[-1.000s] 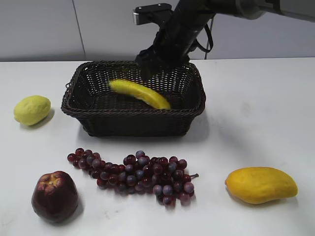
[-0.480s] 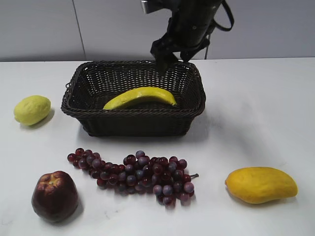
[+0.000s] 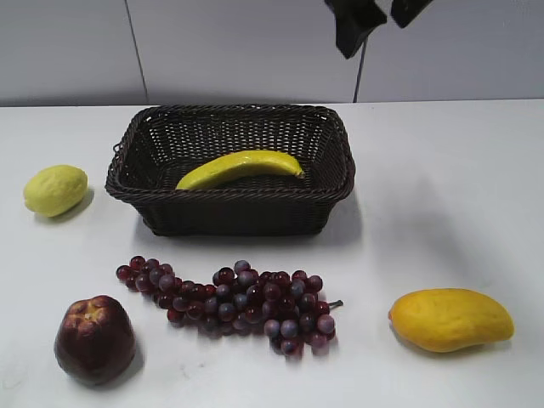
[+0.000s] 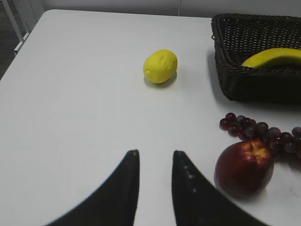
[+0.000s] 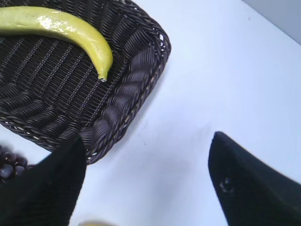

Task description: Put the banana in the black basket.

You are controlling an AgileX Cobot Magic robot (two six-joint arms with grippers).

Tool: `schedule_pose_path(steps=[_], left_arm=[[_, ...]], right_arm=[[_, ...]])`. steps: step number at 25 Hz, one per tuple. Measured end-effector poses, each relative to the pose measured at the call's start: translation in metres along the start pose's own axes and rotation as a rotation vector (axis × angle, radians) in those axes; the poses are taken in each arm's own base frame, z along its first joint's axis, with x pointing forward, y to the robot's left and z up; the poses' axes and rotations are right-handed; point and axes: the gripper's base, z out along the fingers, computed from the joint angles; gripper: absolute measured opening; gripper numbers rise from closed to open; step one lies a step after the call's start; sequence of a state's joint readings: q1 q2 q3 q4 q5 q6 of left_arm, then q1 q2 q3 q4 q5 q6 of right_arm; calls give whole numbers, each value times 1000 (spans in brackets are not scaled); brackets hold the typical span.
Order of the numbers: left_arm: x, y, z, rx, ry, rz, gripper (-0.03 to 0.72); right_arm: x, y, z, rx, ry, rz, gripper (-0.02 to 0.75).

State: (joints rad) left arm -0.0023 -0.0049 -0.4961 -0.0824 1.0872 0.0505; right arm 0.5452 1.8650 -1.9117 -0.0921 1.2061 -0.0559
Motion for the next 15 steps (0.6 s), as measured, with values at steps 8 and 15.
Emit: schedule_pose_path(steps=[8,15], left_arm=[[0,0,0,0,0,0,233],[0,0,0,0,0,0,233]], right_arm=[[46,-2,-20,44,76,49,627],[105,4,-14,44,219,101,612]])
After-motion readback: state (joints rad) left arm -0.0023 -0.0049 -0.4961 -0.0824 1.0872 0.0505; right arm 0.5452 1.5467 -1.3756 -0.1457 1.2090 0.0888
